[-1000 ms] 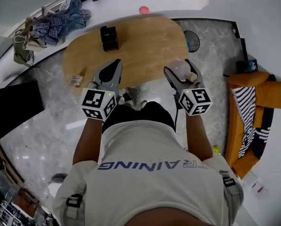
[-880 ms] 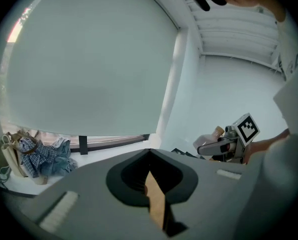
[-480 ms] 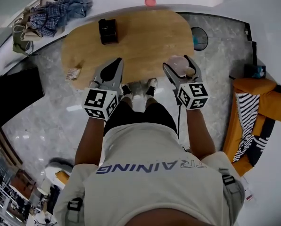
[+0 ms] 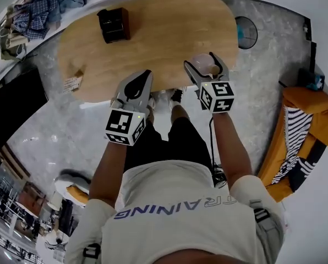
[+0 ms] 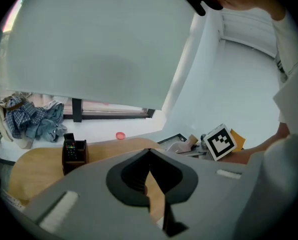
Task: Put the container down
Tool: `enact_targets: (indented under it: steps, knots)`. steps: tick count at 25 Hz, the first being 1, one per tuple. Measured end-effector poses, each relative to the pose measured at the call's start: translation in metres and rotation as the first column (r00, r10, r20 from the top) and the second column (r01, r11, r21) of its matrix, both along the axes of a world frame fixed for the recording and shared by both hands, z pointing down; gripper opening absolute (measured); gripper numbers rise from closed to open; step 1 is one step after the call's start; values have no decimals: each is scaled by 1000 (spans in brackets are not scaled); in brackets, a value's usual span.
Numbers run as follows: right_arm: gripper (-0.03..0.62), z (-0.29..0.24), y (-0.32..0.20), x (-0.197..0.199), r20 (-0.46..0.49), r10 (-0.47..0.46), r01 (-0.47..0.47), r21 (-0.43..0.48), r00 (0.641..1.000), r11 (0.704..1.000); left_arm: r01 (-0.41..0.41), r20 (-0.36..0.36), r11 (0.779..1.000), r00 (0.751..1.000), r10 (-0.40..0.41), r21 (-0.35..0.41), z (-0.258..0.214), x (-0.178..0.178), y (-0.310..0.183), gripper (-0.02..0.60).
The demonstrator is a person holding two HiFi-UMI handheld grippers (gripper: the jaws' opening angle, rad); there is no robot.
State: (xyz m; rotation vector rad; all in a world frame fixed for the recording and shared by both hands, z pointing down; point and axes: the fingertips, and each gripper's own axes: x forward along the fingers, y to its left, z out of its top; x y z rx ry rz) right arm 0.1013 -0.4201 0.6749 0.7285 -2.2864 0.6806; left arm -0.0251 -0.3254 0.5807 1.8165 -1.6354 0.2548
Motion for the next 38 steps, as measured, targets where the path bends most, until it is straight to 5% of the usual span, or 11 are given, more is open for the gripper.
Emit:
enact_targets:
  steps: [20, 31, 38]
  knots:
    - [416, 209, -55, -40, -129, 24, -23, 4, 991, 1000, 65, -21, 996, 998, -67, -56, 130, 6, -25, -2]
    - [417, 244, -42, -62, -231, -113, 134, 77, 966, 988, 136, -42, 988, 989, -139, -73, 158, -4, 5, -2]
    - [441, 240, -41, -61, -211, -93, 103, 39, 973, 994, 134, -35, 989, 990, -136, -63, 154, -11, 17, -2]
